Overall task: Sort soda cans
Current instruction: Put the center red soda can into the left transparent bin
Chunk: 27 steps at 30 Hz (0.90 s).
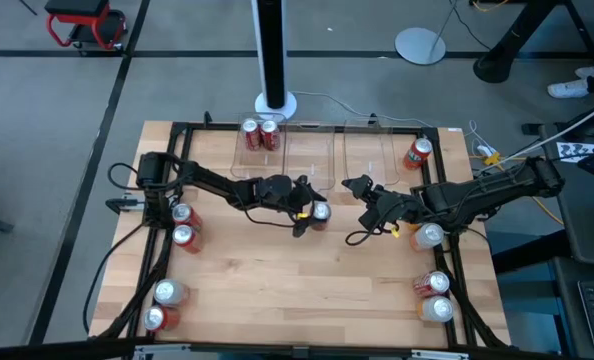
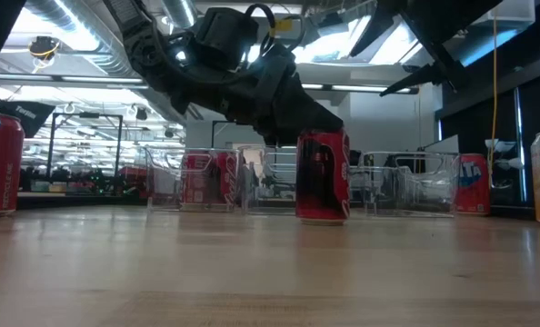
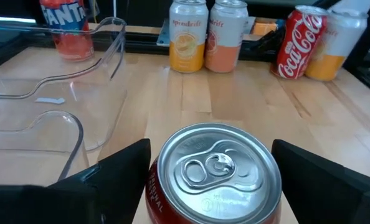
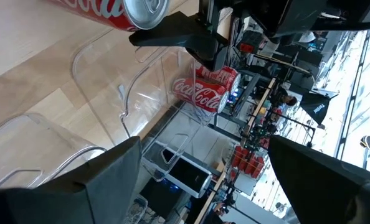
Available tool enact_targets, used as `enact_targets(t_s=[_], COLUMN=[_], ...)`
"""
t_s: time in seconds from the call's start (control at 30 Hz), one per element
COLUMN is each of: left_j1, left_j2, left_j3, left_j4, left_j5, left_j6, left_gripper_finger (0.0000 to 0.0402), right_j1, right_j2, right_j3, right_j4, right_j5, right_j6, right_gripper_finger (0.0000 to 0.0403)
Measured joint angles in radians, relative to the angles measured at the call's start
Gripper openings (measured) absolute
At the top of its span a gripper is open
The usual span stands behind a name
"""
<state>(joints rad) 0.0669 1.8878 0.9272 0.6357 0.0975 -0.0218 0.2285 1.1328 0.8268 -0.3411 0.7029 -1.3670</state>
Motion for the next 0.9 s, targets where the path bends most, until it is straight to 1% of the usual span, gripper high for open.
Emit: enact_targets(t_s=[0.1,0.23,0.9], left_j1=[-0.003,-0.003,-0.003], left_j2=[0.001,0.001,0.001], left_j3=[0.0,0.0,0.002], left_j4=[0.014,0.036,0.023], left_j5=[0.003,0.004,0.011], left_j6=[0.034,0.008,0.03], left_gripper_finger=[0.0321,0.0321,0.0323], right_j1=[0.0,0.0,0.0], right_j2=[0.0,0.0,0.0], right_j3=[0.0,0.0,0.0], right_j4=[0.0,0.0,-0.001], right_j5=[0.0,0.0,0.0], right_j6=[0.0,0.0,0.004], right_gripper_finger=[0.0349,0.0349,0.0349])
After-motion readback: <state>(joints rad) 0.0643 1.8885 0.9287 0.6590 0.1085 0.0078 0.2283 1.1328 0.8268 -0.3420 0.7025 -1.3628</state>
